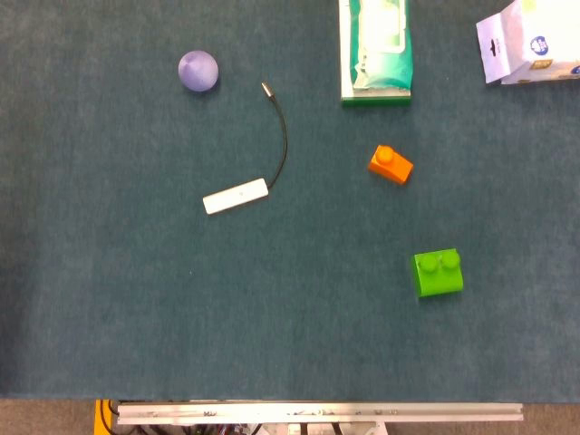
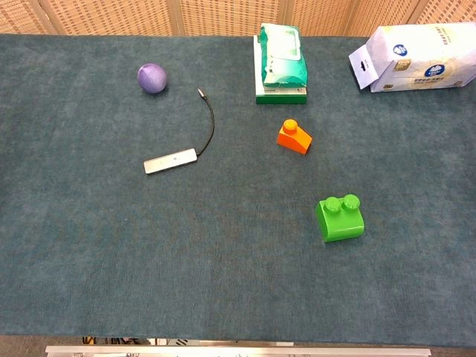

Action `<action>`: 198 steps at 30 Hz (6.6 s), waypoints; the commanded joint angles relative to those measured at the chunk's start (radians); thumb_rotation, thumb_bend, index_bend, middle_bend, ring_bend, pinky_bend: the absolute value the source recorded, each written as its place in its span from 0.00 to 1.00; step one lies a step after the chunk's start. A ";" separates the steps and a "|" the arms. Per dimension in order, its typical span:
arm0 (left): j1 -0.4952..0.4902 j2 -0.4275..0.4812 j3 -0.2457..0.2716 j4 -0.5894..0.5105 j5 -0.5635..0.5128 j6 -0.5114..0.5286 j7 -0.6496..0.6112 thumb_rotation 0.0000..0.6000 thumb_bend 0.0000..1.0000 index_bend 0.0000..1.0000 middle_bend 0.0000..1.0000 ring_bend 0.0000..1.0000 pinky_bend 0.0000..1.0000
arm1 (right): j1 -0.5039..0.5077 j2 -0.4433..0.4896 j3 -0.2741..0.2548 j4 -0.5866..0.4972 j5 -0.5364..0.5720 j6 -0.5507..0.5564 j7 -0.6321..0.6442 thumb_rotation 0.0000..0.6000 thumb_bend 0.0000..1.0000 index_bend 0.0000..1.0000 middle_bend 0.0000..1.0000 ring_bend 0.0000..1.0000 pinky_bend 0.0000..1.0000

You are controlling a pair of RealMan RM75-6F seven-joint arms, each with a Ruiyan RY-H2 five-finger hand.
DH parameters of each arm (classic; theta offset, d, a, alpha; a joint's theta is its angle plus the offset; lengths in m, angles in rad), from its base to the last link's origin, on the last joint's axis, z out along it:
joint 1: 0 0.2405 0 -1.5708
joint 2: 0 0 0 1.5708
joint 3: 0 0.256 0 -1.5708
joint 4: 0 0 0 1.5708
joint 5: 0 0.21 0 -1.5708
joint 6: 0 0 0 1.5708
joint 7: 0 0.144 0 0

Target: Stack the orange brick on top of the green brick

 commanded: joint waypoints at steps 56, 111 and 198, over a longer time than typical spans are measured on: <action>0.001 0.015 0.049 0.065 0.077 -0.014 -0.009 1.00 0.00 0.57 0.46 0.44 0.54 | 0.367 -0.230 0.200 -0.259 0.550 -0.312 -0.706 1.00 0.00 0.33 0.20 0.06 0.04; 0.026 0.006 0.065 0.159 0.060 -0.035 -0.110 1.00 0.00 0.57 0.46 0.44 0.54 | 0.592 -0.339 0.008 -0.139 0.630 -0.468 -0.919 1.00 0.58 0.47 0.10 0.00 0.04; 0.064 0.034 0.049 0.146 0.026 -0.017 -0.139 1.00 0.00 0.58 0.47 0.44 0.54 | 0.690 -0.420 -0.038 0.048 0.639 -0.532 -0.977 1.00 0.87 0.51 0.02 0.00 0.00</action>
